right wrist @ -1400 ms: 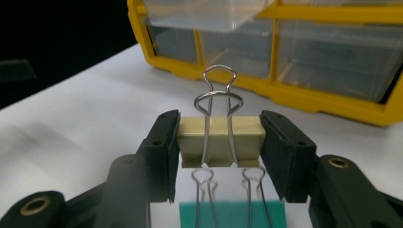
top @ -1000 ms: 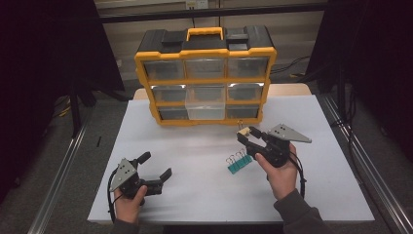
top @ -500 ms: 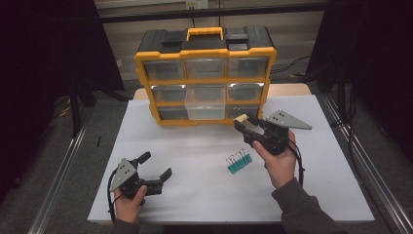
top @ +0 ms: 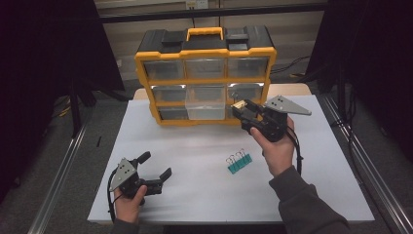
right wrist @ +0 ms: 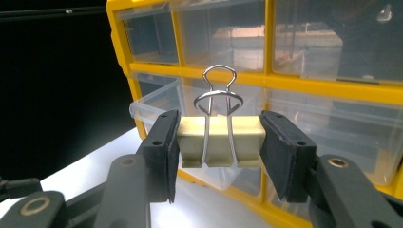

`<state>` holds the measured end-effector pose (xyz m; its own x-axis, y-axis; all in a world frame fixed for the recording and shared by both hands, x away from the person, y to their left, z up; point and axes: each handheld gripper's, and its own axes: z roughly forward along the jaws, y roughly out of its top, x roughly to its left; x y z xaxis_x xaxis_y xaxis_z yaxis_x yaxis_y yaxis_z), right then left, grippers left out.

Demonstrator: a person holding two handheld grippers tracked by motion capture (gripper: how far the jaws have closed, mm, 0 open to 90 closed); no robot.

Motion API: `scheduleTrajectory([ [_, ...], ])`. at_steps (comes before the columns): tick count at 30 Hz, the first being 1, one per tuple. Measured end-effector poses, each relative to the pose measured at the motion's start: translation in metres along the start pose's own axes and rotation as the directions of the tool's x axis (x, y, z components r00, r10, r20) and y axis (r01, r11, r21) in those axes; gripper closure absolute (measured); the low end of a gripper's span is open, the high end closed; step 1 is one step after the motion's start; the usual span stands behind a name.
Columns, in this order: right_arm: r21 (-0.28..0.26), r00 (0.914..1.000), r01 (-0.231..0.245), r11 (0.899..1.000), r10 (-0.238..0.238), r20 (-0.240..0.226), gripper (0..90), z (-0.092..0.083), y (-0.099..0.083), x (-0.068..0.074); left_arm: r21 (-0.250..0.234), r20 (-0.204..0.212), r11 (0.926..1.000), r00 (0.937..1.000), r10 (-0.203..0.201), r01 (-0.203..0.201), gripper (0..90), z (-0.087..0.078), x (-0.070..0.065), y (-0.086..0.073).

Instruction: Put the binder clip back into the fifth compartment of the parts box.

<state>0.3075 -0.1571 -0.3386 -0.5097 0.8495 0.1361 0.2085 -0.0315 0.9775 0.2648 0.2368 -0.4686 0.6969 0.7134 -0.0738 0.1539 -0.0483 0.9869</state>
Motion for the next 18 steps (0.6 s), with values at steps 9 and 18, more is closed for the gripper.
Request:
scheduleTrajectory([
  [9, -0.016, 0.9999, 0.011, 1.000, -0.011, -0.007, 50.2, 0.014, 0.013, 0.005, 0.000, 0.008, 1.0000, 0.9999, -0.007, 0.007, 1.6, 0.001, 0.000, 0.000],
  [18, -0.007, 0.9988, 0.048, 0.999, -0.048, -0.005, 50.2, 0.033, 0.025, 0.012, -0.003, 0.008, 1.0000, 0.9999, -0.009, 0.009, 1.6, 0.000, 0.001, 0.000],
])
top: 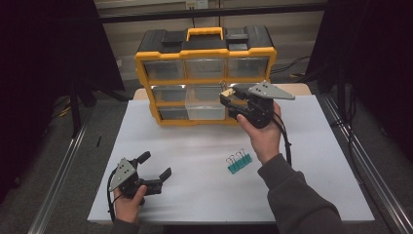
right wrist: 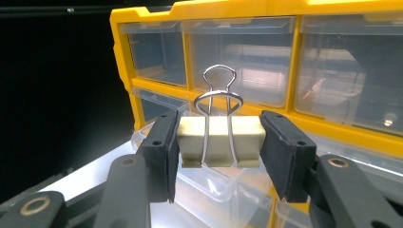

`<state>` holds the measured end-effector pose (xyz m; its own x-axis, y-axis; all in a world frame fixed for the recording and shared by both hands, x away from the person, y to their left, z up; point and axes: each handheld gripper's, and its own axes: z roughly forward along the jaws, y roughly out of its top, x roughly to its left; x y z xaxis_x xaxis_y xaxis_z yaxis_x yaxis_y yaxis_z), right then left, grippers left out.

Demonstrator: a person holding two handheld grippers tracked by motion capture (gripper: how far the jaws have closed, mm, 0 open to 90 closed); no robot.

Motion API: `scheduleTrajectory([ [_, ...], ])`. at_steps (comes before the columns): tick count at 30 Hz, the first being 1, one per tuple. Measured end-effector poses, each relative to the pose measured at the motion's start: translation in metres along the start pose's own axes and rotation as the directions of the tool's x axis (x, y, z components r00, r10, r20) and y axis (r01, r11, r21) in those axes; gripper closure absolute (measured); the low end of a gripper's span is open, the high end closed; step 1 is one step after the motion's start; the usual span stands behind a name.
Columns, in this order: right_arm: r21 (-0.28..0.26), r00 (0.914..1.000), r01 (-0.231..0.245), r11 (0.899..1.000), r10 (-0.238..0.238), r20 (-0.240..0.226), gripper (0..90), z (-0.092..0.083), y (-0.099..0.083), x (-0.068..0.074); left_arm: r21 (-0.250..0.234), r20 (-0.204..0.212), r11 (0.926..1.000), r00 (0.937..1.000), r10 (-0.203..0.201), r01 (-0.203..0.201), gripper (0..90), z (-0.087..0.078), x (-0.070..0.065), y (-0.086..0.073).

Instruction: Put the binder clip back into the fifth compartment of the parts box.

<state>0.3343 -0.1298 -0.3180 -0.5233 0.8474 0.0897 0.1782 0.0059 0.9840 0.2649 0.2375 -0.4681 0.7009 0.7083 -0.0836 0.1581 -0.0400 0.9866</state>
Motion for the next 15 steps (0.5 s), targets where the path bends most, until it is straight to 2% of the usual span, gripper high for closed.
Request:
scheduleTrajectory([
  [6, 0.017, 0.9996, 0.024, 1.000, -0.024, 0.014, 50.2, 0.015, 0.000, 0.000, -0.001, -0.001, 1.0000, 1.0000, -0.001, 0.001, 1.6, 0.000, 0.000, 0.000],
  [10, 0.032, 0.9997, 0.019, 0.999, -0.020, 0.016, 50.2, 0.026, -0.003, 0.000, -0.009, -0.004, 0.9998, 0.9998, -0.017, 0.017, 1.6, 0.000, -0.001, 0.000],
  [15, 0.036, 0.9998, 0.012, 0.999, -0.013, 0.017, 50.2, 0.038, -0.007, -0.002, -0.011, -0.004, 0.9999, 1.0000, -0.007, 0.007, 1.6, 0.000, 0.000, 0.000],
])
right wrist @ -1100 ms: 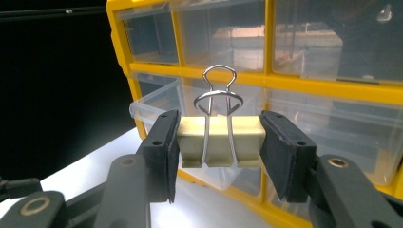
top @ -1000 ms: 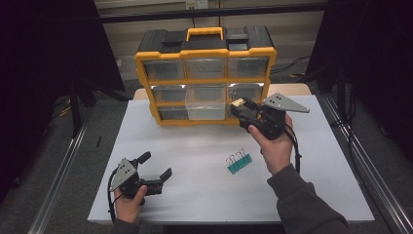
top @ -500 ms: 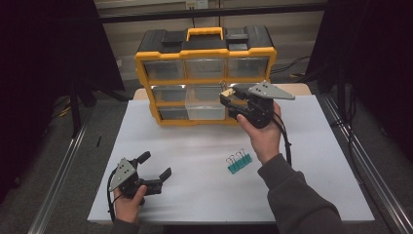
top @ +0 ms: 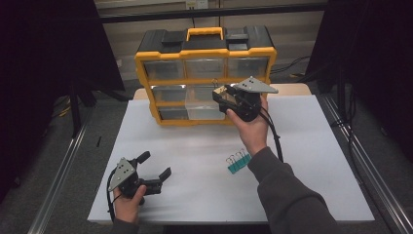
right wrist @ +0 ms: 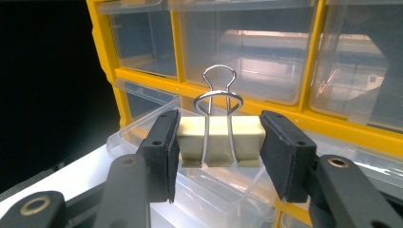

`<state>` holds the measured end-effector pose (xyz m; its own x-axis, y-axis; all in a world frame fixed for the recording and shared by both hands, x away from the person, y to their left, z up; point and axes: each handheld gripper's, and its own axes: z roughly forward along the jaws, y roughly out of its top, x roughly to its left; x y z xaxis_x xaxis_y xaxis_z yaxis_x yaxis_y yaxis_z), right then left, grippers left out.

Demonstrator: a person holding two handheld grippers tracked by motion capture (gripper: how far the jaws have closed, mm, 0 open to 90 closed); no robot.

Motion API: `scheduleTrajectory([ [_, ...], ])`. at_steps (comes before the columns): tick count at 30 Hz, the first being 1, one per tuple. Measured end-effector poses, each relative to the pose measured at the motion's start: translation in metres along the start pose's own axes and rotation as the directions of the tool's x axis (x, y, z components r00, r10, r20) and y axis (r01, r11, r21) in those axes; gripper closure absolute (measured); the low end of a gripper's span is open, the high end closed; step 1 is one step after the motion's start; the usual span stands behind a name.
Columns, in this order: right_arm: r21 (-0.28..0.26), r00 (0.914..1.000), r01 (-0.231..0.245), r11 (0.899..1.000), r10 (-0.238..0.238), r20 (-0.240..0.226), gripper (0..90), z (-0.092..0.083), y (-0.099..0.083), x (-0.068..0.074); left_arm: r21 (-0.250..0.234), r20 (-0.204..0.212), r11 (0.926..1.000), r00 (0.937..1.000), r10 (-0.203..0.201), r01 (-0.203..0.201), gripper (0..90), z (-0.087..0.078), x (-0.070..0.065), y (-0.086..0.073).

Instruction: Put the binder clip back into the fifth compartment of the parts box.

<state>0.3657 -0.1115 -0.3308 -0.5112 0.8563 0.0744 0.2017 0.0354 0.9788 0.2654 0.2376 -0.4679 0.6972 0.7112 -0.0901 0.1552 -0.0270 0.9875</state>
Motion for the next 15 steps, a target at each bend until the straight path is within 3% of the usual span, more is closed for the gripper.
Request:
scheduleTrajectory([
  [7, 0.010, 1.0000, 0.003, 1.000, -0.003, -0.003, 50.2, 0.013, -0.001, 0.001, 0.000, -0.001, 1.0000, 1.0000, -0.005, 0.005, 1.6, 0.000, 0.000, 0.000],
  [8, 0.012, 1.0000, 0.001, 1.000, -0.001, -0.005, 50.2, 0.015, -0.002, 0.000, 0.025, 0.005, 0.9993, 0.9996, 0.029, -0.029, 1.6, -0.002, 0.003, 0.000],
  [9, 0.012, 1.0000, 0.001, 1.000, -0.001, -0.005, 50.2, 0.015, -0.002, 0.000, 0.025, 0.005, 0.9993, 0.9996, 0.029, -0.029, 1.6, -0.002, 0.003, 0.000],
  [11, 0.020, 1.0000, -0.002, 1.000, 0.002, -0.004, 50.2, 0.020, -0.003, 0.000, 0.002, -0.011, 1.0000, 0.9999, 0.001, -0.001, 1.6, 0.000, 0.001, 0.000],
  [15, 0.013, 0.9999, -0.003, 1.000, 0.003, -0.012, 47.8, 0.024, -0.004, -0.001, 0.009, 0.009, 1.0000, 1.0000, -0.001, 0.001, 1.6, 0.000, 0.001, 0.000],
])
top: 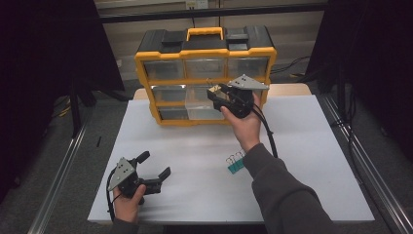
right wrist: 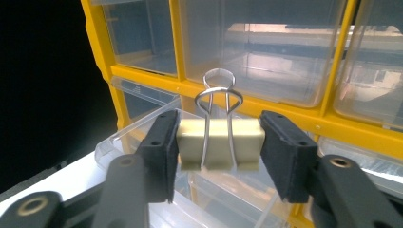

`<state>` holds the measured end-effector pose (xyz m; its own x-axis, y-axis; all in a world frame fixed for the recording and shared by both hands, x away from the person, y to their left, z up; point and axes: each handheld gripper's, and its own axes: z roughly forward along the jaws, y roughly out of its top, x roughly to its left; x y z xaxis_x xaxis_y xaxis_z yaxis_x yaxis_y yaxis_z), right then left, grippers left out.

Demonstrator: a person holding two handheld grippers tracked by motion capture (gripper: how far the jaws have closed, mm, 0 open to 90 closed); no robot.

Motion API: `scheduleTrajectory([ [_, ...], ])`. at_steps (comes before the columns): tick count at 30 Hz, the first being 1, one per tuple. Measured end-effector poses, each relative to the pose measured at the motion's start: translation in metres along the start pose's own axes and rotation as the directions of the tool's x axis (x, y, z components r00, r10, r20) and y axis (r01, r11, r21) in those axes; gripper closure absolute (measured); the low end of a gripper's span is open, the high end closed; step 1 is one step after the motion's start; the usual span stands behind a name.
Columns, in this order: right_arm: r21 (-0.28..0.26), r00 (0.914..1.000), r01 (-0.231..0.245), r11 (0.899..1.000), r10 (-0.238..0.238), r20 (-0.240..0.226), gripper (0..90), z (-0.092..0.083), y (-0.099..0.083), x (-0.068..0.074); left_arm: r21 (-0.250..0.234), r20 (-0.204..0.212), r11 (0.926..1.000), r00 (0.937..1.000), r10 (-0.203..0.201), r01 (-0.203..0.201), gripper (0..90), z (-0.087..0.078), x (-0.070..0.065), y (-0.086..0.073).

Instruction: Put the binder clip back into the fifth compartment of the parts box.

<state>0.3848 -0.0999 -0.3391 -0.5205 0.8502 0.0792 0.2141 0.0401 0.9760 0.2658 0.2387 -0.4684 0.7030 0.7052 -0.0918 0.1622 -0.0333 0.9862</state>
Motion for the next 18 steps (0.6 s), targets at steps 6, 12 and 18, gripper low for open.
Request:
scheduleTrajectory([
  [6, 0.000, 1.0000, -0.008, 1.000, 0.008, 0.006, 26.7, -0.003, 0.000, -0.001, 0.006, -0.006, 1.0000, 1.0000, -0.002, 0.002, 1.6, 0.000, -0.001, 0.000],
  [12, -0.003, 0.9999, -0.002, 1.000, 0.002, -0.010, 17.3, -0.020, -0.002, 0.000, -0.001, -0.011, 1.0000, 0.9999, 0.003, -0.003, 1.6, 0.001, 0.000, 0.000],
  [18, -0.009, 0.9994, -0.027, 1.000, 0.027, -0.021, 11.8, -0.038, -0.010, -0.005, -0.003, -0.011, 1.0000, 0.9999, 0.004, -0.004, 1.6, 0.001, -0.001, 0.000],
])
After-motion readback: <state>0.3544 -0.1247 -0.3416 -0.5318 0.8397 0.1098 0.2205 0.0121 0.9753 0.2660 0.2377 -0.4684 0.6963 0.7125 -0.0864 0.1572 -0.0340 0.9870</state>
